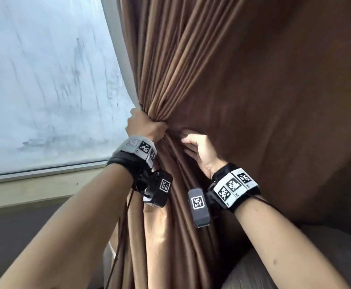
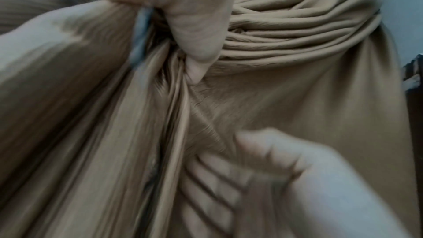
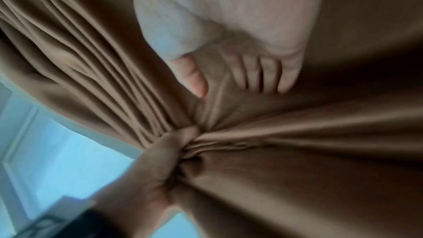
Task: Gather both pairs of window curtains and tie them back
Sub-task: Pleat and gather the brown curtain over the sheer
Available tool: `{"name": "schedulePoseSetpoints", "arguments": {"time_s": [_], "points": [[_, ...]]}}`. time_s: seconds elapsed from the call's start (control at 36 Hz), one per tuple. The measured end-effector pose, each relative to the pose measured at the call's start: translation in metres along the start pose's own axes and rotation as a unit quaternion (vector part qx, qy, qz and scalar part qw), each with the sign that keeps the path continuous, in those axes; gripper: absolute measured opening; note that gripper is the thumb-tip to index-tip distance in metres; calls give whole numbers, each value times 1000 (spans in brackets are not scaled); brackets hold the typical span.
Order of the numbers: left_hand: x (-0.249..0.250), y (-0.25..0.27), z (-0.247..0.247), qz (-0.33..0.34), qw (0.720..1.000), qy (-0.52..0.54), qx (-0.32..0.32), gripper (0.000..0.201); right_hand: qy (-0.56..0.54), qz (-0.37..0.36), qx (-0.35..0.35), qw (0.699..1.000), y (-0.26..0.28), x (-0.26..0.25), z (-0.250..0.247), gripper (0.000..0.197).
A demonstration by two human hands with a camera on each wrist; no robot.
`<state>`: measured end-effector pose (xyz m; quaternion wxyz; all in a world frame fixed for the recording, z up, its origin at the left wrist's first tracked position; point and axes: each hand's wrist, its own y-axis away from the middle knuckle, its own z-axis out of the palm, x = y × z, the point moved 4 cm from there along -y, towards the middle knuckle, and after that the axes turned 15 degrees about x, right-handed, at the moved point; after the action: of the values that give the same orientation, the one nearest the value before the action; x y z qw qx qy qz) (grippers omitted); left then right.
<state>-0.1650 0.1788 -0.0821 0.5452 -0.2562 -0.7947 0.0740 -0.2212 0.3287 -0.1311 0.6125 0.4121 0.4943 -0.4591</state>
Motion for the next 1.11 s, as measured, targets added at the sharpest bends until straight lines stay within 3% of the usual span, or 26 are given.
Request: {"name": "schedulePoseSetpoints", "arguments": {"time_s": [0.03, 0.08, 0.17, 0.22, 0.31, 0.36, 0.44, 0.56, 0.58, 0.67, 0.69, 0.72, 0.78, 0.92, 1.03, 1.11], "points": [[-1, -3, 0, 0, 1000, -1, 2, 70, 6, -19, 46, 999, -9, 5, -11, 22], [-3, -7, 1, -4, 1000, 3, 1, 71, 25, -59, 179, 982, -30, 13, -39, 28], [-6, -12, 1, -14, 1000, 13, -5, 72, 38, -78, 363, 928, -53, 15, -86, 77], [-8, -17, 1, -17, 1000, 23, -6, 72, 51, -51, 410, 909, -61, 9, -107, 113], [-9, -25, -1, -19, 999, 28, -8, 73, 85, -31, 450, 888, -74, 3, -135, 127], [-10, -27, -4, -15, 999, 29, -19, 72, 106, -22, 414, 904, -88, 6, -146, 132], [-11, -29, -8, -2, 999, 36, -31, 67, 96, -2, 264, 960, -97, 7, -138, 111], [-9, -30, -10, 10, 997, 50, -61, 56, 104, -14, 188, 977, -112, 13, -122, 119], [-9, -30, -9, 13, 996, 54, -70, 54, 90, -19, 167, 982, -114, 12, -114, 110], [-8, -31, -9, 17, 992, 70, -107, 50, -11, 8, 98, 995, -96, -1, -76, 39], [-8, -32, -8, 17, 989, 77, -121, 49, -25, 18, 67, 997, -93, -1, -64, 28], [-9, -33, -8, 17, 987, 85, -137, 46, -34, 21, 43, 998, -92, -1, -53, 36], [-10, -34, -7, 15, 981, 103, -166, 39, -35, 31, 20, 999, -96, 4, -38, 79], [-8, -41, -4, 34, 961, 134, -241, 28, 3, 53, -40, 998, -94, 11, -1, 97], [-6, -44, -3, 42, 941, 160, -296, 31, -15, 85, -83, 993, -89, 11, 21, 47], [-7, -50, -1, 44, 934, 164, -314, 33, 2, 63, -101, 993, -90, 7, 30, 16]]}}
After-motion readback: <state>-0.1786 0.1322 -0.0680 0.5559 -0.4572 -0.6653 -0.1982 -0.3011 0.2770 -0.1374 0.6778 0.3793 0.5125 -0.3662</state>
